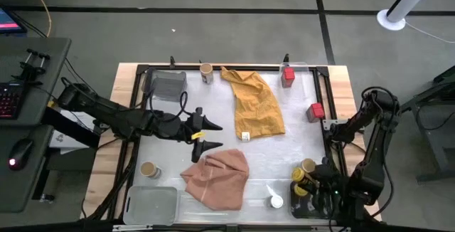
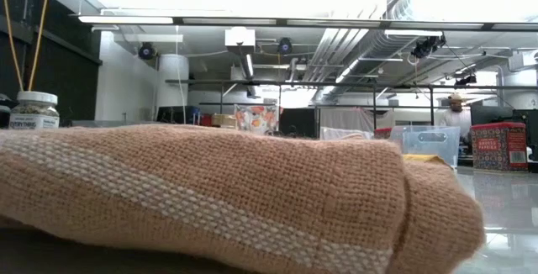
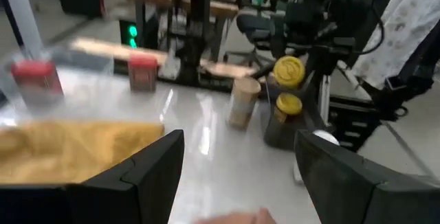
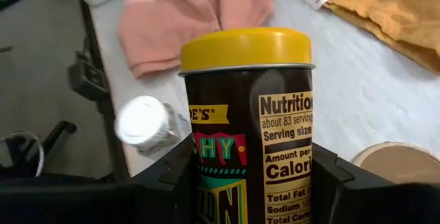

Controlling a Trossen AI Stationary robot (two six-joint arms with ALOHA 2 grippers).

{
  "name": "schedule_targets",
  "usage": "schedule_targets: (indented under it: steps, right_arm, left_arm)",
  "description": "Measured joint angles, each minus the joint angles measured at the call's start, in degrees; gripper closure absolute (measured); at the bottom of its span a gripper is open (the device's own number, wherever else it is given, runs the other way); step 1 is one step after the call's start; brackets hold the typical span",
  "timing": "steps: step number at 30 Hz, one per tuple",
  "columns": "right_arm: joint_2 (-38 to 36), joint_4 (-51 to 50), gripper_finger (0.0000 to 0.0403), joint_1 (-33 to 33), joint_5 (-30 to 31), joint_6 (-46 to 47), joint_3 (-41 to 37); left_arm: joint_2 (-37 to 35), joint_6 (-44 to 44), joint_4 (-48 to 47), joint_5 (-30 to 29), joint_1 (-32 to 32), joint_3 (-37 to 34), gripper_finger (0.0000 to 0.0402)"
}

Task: Sort spices by type
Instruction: Put the yellow seasoning bottle into the bottom right black bin

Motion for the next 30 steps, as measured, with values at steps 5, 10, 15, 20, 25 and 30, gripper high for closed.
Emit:
schedule_targets:
  steps: [5,10,15,20,25,30]
  right_arm:
    - [-0.02,-0.59,0.024,-3.55,4.28,-5.5,4.37]
    - [-0.04,6.98,0.024,-12.25,2.26,-24.63,8.08]
    - [-0.04,14.0,0.024,-21.37,-2.83,-44.28,11.65]
    - [-0.07,16.96,0.024,-26.93,-6.7,-53.67,12.16]
    - [-0.07,20.99,0.024,-29.86,-9.09,-59.36,12.16]
    - [-0.07,25.12,0.024,-32.43,-10.66,-64.24,12.16]
  left_arm:
    - [6.15,8.96,0.75,0.21,0.0,8.4,0.0138]
    - [16.94,19.58,-7.54,7.17,0.0,23.14,0.0137]
    - [25.9,23.78,-25.49,8.62,-0.02,39.3,0.0137]
    - [29.35,25.64,-30.45,11.54,0.0,46.88,0.0137]
    - [29.16,24.42,-32.93,11.6,0.31,47.29,0.0137]
    - [29.16,23.61,-34.68,11.82,0.24,47.27,0.0137]
